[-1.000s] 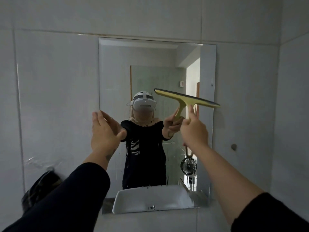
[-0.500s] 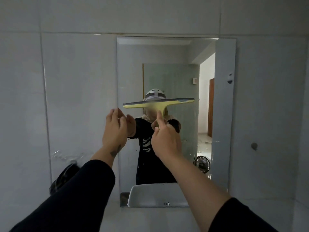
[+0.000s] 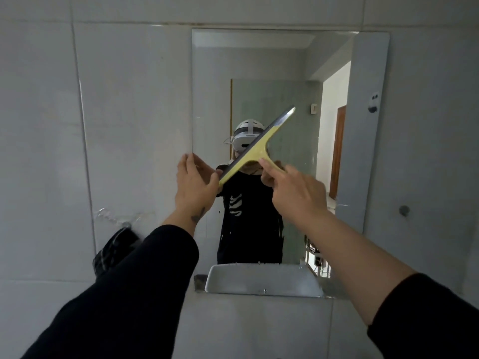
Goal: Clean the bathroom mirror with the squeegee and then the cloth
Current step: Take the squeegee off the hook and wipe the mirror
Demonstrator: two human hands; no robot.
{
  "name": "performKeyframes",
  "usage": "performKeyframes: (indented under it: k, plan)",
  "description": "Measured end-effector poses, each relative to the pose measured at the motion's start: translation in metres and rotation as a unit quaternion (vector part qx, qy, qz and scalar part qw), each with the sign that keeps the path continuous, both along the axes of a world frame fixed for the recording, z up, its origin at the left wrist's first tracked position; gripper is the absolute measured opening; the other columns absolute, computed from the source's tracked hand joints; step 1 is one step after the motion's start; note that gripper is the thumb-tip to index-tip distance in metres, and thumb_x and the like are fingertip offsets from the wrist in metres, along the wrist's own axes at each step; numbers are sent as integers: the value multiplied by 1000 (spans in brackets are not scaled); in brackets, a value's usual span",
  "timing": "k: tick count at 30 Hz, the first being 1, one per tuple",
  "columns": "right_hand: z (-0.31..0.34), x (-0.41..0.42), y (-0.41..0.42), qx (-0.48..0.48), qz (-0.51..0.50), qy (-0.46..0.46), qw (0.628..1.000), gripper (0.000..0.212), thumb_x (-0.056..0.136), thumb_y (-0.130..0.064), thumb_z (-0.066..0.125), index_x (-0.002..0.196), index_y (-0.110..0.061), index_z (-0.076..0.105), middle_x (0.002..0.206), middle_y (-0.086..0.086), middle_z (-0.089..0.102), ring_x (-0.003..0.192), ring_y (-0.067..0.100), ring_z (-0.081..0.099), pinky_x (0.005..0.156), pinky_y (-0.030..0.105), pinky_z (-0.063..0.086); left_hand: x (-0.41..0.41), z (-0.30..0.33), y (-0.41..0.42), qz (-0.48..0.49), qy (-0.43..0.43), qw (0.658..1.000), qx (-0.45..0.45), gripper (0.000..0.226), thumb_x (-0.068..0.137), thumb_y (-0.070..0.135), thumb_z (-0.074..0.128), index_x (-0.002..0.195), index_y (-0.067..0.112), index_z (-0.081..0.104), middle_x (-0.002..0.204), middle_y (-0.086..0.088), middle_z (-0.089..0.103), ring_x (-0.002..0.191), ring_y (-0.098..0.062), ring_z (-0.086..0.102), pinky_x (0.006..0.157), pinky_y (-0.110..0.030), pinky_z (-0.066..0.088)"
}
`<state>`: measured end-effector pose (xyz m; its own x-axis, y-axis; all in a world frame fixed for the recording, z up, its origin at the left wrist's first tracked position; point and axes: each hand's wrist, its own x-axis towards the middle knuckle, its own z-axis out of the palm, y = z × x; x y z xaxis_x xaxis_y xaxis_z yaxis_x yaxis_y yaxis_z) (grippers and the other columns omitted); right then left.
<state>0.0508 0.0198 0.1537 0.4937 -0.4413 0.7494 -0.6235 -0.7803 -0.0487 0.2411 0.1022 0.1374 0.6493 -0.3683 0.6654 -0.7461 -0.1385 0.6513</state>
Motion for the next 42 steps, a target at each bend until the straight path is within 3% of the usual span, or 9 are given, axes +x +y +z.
performKeyframes:
  k: [9,16,22,27,31,34,39,40,42]
  plan:
    - [-8,-54,-26,60,-48,-27,997,65,96,-15,37,141,-57,15,89,-1,42,66,19,43,58,30,34,-8,-28,-14,19,4,1000,-11,96,83,41,63,151,14,1,158,-1,3,145,-23,11,112,-48,30]
    - [-25,-80,-44,147,-66,-91,983,57,99,-23,35,141,-57,16,91,0,44,75,22,45,62,31,35,-4,-34,-16,24,-9,999,-20,102,79,44,67,151,17,-1,157,2,3,144,-21,13,110,-45,32]
    - [-52,-71,-35,238,-29,-166,957,55,100,-20,31,147,-45,16,97,3,55,74,21,47,61,31,37,-3,-34,-14,12,-18,999,-31,96,78,45,65,150,18,7,153,-1,11,139,-23,24,108,-45,36]
    - [-72,-38,-15,305,20,-250,919,56,100,-19,33,148,-43,16,68,-8,43,57,10,42,46,23,26,1,-34,-11,-21,-8,999,-36,94,73,57,57,146,15,15,149,-1,18,135,-23,31,107,-46,38]
    - [-84,-8,4,317,58,-257,911,58,100,-20,34,148,-43,11,88,-1,56,72,15,50,55,23,37,1,-34,-4,-46,-16,998,-26,92,78,55,57,148,13,13,148,-1,19,133,-22,32,108,-44,38]
    - [-93,12,20,293,70,-220,928,59,99,-21,34,149,-43,10,101,3,58,77,15,51,64,30,43,1,-33,0,-57,-18,998,-21,88,84,48,58,149,10,14,147,-2,21,130,-19,36,109,-37,36]
    - [-100,31,38,250,83,-160,951,59,99,-18,33,150,-40,10,112,3,57,75,16,49,62,29,39,2,-31,3,-72,-19,996,-42,53,86,33,57,131,10,45,133,-1,32,101,3,49,95,-17,45]
    - [-100,33,40,242,83,-144,956,60,99,-18,35,150,-39,10,111,4,57,74,17,50,60,28,37,4,-31,3,-76,-16,996,-45,55,85,36,57,131,9,45,134,-1,31,101,4,50,93,-16,47]
    - [-103,38,44,217,85,-91,968,64,97,-16,39,150,-38,11,112,9,56,79,24,56,59,30,38,6,-33,2,-67,-16,997,-39,68,83,44,55,138,9,39,140,1,28,115,-8,51,99,-29,47]
